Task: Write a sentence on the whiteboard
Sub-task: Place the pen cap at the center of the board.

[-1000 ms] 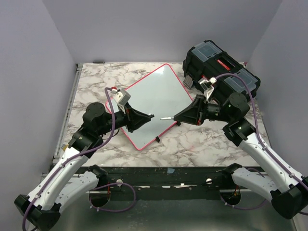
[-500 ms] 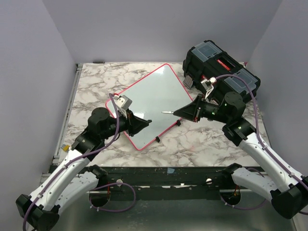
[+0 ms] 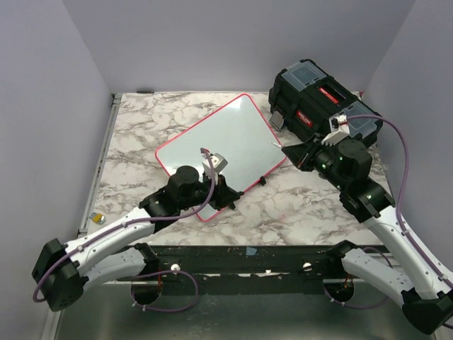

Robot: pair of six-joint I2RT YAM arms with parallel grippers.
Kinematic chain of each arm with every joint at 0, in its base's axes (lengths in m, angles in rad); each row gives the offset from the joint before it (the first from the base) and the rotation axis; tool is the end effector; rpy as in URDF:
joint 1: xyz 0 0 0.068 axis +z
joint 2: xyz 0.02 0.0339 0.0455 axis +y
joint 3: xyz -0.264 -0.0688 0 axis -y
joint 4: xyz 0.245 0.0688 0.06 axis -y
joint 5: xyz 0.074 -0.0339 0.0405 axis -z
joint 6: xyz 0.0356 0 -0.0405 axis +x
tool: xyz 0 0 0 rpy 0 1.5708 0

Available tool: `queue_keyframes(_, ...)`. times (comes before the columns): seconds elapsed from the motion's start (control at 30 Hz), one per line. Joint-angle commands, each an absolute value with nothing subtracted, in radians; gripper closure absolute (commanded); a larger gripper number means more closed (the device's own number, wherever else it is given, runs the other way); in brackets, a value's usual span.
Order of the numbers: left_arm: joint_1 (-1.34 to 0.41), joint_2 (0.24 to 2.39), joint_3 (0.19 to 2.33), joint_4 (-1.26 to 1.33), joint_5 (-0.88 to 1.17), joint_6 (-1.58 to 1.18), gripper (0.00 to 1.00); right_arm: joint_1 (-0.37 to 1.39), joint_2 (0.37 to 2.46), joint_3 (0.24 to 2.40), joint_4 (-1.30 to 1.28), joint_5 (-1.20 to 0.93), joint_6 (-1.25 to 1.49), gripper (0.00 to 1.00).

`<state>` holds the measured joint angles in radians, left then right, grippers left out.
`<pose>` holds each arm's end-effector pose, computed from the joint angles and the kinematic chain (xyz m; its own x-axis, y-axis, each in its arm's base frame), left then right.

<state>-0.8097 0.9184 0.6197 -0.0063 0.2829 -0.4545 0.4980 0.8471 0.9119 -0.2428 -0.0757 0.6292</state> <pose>0.1409 -0.1623 0.2760 -0.5720 -0.0108 -0.8202 0.6988 0.5173 -0.4941 0.1688 0.0948 0.3677 -0.4446 0.4262 -0.7878 -0.3464 0.7293 0.5900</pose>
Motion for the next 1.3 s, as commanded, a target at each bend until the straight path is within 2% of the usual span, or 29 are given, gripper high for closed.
queue_keyframes(0.0, -0.873, 1.071, 0.634, 0.132, 0.184, -0.467, 1.00, 0.502, 0.826, 0.948, -0.344, 0.116, 0.582, 0.99)
queue_keyframes(0.33, -1.005, 1.458, 0.821, 0.187, 0.106, -0.455, 1.00, 0.501, 0.823, 1.050, -0.445, 0.345, 0.472, 0.99)
queue_keyframes(0.57, -1.070, 1.696, 0.976, 0.225, 0.051, -0.487, 1.00, 0.501, 0.806, 1.095, -0.465, 0.428, 0.442, 0.99)
queue_keyframes(0.93, -1.106, 1.951, 1.189, 0.244, 0.008, -0.510, 1.00, 0.501, 0.741, 1.062, -0.428, 0.397, 0.456, 0.99)
queue_keyframes(1.13, -1.106, 2.046, 1.281, 0.215, -0.017, -0.517, 0.94, 0.502, 0.733, 1.052, -0.428, 0.360, 0.466, 0.99)
queue_keyframes(1.27, -1.106, 2.068, 1.307, 0.201, -0.016, -0.514, 0.87, 0.502, 0.723, 1.049, -0.437, 0.359, 0.465, 0.99)
